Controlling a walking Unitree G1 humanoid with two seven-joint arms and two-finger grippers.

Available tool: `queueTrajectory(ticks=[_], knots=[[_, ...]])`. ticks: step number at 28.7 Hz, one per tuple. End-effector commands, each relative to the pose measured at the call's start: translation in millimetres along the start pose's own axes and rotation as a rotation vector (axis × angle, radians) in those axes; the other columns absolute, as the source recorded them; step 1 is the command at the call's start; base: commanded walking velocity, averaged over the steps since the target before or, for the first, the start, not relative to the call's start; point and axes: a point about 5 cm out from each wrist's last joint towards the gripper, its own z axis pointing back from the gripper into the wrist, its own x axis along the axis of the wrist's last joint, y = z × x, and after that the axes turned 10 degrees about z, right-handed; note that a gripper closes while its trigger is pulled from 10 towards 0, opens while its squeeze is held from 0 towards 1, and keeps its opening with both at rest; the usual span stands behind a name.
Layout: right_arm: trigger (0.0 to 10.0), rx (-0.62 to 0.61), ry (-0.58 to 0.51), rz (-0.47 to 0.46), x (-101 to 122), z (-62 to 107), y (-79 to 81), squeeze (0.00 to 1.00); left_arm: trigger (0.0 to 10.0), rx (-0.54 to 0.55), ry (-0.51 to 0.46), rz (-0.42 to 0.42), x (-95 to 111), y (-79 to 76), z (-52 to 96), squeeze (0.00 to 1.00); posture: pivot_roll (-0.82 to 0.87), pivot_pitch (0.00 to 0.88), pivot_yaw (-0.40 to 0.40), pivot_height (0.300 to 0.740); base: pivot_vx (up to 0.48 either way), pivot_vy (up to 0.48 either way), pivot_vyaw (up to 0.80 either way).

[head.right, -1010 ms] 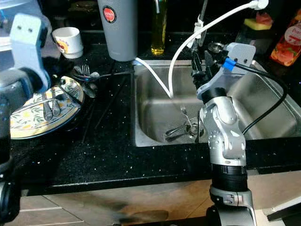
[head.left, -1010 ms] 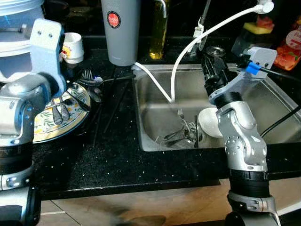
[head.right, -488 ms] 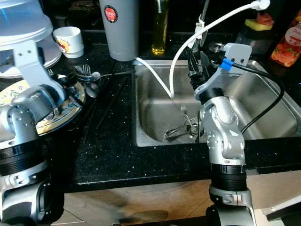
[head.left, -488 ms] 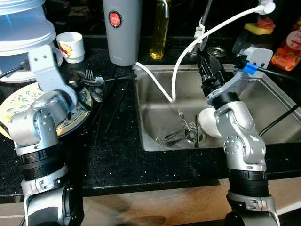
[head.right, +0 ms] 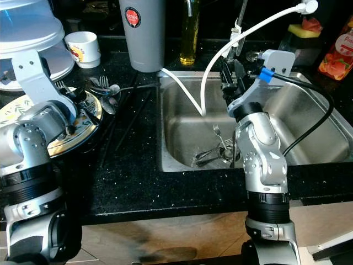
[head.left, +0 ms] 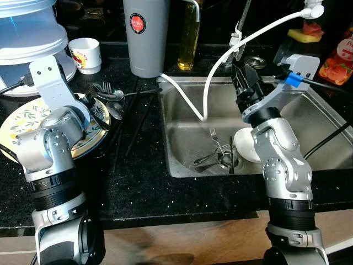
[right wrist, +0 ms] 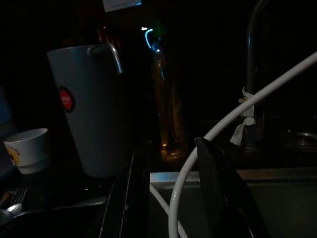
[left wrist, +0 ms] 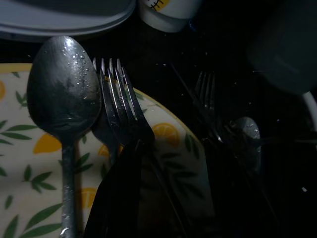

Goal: Kitchen organization

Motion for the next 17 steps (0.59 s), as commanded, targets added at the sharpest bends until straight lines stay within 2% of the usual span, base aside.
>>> queueTrajectory(ticks=[1, 3, 8, 11, 14, 17], knots=[[10.0, 0.010, 0.009, -0.007, -1.4, -1.4, 2.0, 0.00, 10.0, 0.051, 0.131, 0.019, -27.1, 8.8, -9.3, 0.00, 0.15, 0.057, -0.048, 0.740, 0.000, 0.000, 0.00], [10.0, 0.011, 0.009, -0.007, -1.5, -1.4, 2.3, 0.00, 10.0, 0.060, 0.149, 0.040, -30.3, 10.6, -11.7, 0.00, 0.15, 0.052, -0.048, 0.740, 0.000, 0.000, 0.00], [10.0, 0.010, 0.005, -0.003, -0.7, -1.2, 1.0, 0.00, 10.0, 0.173, 0.160, 0.088, -38.9, 17.3, -13.7, 0.00, 0.14, 0.050, -0.043, 0.740, 0.000, 0.000, 0.00], [10.0, 0.007, 0.007, -0.004, -1.1, -0.9, 0.2, 0.00, 10.0, 0.181, 0.117, 0.033, -37.2, 14.5, -11.4, 0.00, 0.14, 0.052, -0.040, 0.740, 0.000, 0.000, 0.00], [10.0, 0.006, 0.008, -0.005, -1.7, -0.5, 0.2, 0.00, 10.0, 0.153, 0.021, -0.096, -26.8, 9.2, -9.4, 0.00, 0.14, 0.052, -0.040, 0.740, 0.000, 0.000, 0.00], [10.0, 0.004, 0.010, -0.013, -2.9, -0.9, 1.0, 0.00, 10.0, 0.188, 0.063, -0.021, -26.7, 13.3, -12.6, 0.00, 0.15, 0.055, -0.038, 0.740, 0.000, 0.000, 0.00]])
